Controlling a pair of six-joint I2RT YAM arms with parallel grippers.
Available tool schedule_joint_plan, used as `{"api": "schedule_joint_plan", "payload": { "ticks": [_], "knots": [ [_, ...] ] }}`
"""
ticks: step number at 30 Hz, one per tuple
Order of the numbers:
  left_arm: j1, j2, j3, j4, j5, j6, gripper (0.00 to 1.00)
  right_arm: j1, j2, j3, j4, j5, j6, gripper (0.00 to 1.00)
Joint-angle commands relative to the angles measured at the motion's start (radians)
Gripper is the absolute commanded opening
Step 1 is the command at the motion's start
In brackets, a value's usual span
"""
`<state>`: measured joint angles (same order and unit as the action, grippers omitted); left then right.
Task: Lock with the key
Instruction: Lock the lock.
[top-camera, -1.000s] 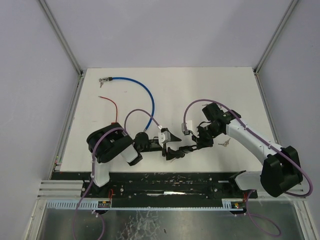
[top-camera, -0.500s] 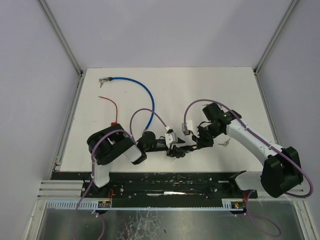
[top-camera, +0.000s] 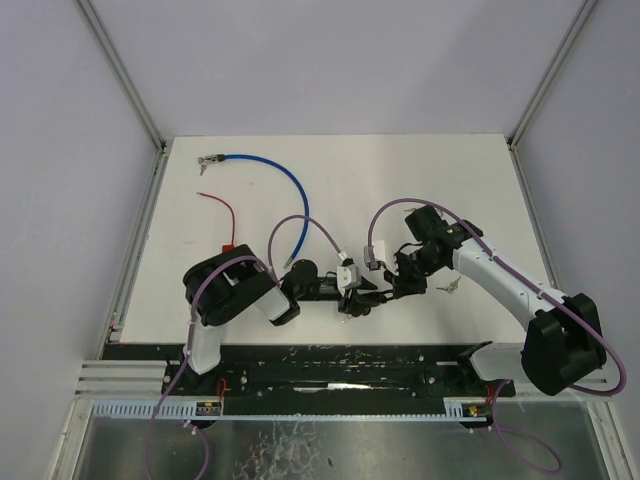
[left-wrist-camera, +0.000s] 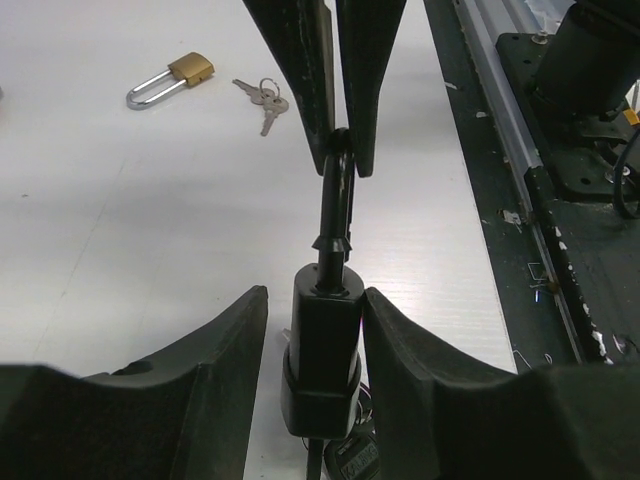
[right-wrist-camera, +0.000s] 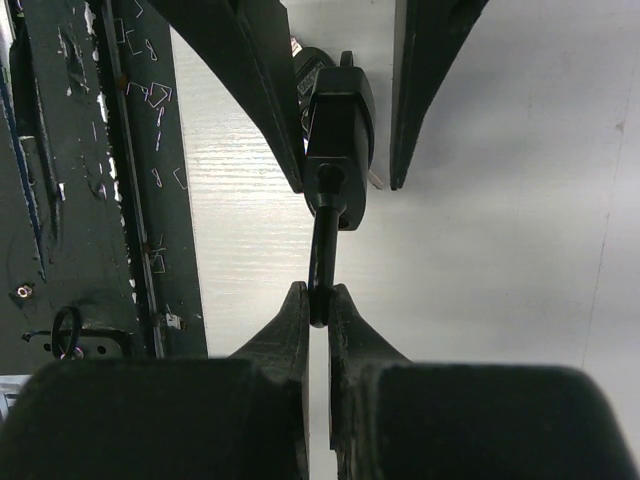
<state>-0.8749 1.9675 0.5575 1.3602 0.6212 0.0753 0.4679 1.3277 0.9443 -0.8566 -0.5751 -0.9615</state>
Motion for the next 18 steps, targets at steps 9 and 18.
{"api": "schedule_joint_plan", "payload": {
  "ticks": [9, 18],
  "knots": [
    [-0.006, 0.045, 0.067, 0.011, 0.125, -0.036, 0.00, -0.006, -0.048, 0.023, -0.009, -0.079, -0.024, 0.00],
    [-0.009, 0.123, 0.086, 0.228, 0.138, -0.090, 0.00, 0.059, -0.057, -0.004, 0.023, -0.034, -0.179, 0.00]
  ]
}}
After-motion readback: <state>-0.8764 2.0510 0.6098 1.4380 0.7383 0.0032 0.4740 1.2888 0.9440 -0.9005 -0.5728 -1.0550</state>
